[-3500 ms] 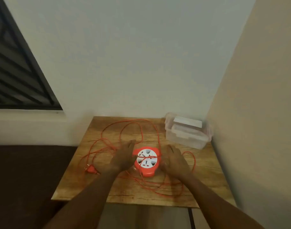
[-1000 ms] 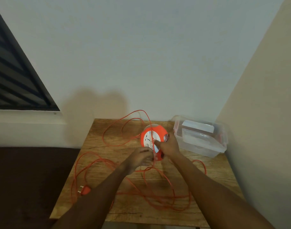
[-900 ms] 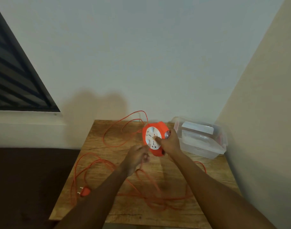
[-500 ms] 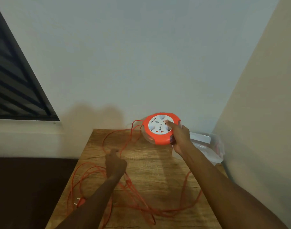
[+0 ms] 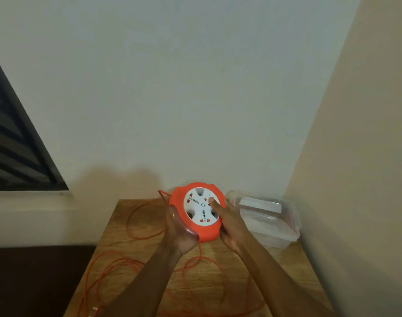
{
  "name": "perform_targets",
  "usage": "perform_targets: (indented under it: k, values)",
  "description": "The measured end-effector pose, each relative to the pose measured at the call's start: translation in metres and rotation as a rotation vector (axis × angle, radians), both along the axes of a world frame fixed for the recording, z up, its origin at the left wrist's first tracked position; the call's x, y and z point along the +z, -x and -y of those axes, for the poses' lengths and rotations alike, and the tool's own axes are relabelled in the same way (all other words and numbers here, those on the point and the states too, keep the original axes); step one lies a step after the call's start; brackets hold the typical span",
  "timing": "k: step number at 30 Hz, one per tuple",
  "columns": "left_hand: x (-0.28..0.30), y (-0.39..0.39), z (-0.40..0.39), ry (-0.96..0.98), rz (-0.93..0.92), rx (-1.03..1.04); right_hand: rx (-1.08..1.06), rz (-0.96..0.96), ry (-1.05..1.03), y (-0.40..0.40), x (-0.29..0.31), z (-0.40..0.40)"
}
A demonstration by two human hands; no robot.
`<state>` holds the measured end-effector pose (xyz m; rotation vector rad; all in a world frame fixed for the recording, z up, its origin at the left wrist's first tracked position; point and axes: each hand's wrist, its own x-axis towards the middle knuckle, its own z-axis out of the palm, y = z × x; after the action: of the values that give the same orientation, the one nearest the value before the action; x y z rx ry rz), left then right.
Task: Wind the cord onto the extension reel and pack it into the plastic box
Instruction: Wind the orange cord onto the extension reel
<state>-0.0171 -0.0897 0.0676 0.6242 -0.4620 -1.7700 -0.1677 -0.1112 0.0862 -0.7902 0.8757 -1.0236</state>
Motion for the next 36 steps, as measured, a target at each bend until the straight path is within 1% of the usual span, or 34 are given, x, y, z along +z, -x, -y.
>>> perform_targets:
  k: [3,5,9,12,13,14,16,17,18,19,21,24,29,33,36]
  values:
    - [-0.006,-0.007,0.003,-0.051,-0.045,-0.002,-0.088,-0.315,0.13,-0.001,0.002,-0.004]
    - [-0.011,-0.014,0.005,-0.075,-0.057,-0.006,-0.163,-0.446,0.18,-0.002,0.0,-0.007]
    - [-0.016,-0.027,0.009,-0.085,-0.007,0.08,-0.272,-0.575,0.229,-0.008,-0.006,-0.014]
    - [-0.019,-0.031,0.008,-0.04,0.055,0.071,-0.241,-0.634,0.25,-0.015,-0.009,-0.017]
    - [-0.021,-0.031,0.008,-0.049,0.083,0.068,-0.225,-0.688,0.271,-0.016,-0.009,-0.017]
    - [-0.023,-0.031,0.008,-0.062,0.106,0.065,-0.22,-0.81,0.32,-0.016,-0.009,-0.017]
    - [-0.027,-0.032,0.008,-0.094,0.12,0.049,-0.215,-1.171,0.506,-0.011,-0.006,-0.022]
    - [-0.029,-0.033,0.008,-0.112,0.118,0.043,-0.183,-1.279,0.666,-0.008,-0.003,-0.025]
    - [-0.03,-0.035,0.008,-0.122,0.114,0.036,-0.101,-1.339,0.834,-0.006,0.0,-0.028]
    - [-0.032,-0.036,0.007,-0.125,0.116,0.029,0.025,-1.388,0.972,-0.004,0.004,-0.029]
    - [-0.033,-0.037,0.007,-0.117,0.143,0.007,0.266,-1.505,1.129,-0.001,0.013,-0.029]
    - [-0.029,-0.037,0.006,-0.09,0.229,-0.049,0.414,-1.677,1.25,0.0,0.025,-0.026]
    - [-0.03,-0.04,0.011,-0.097,0.303,-0.1,0.584,-1.933,1.36,0.002,0.036,-0.02]
    - [-0.026,-0.037,0.012,-0.079,0.267,-0.089,0.562,-2.047,1.554,-0.007,0.043,-0.017]
    - [-0.019,-0.037,0.015,-0.082,0.257,-0.027,0.54,-2.066,1.644,-0.009,0.047,-0.011]
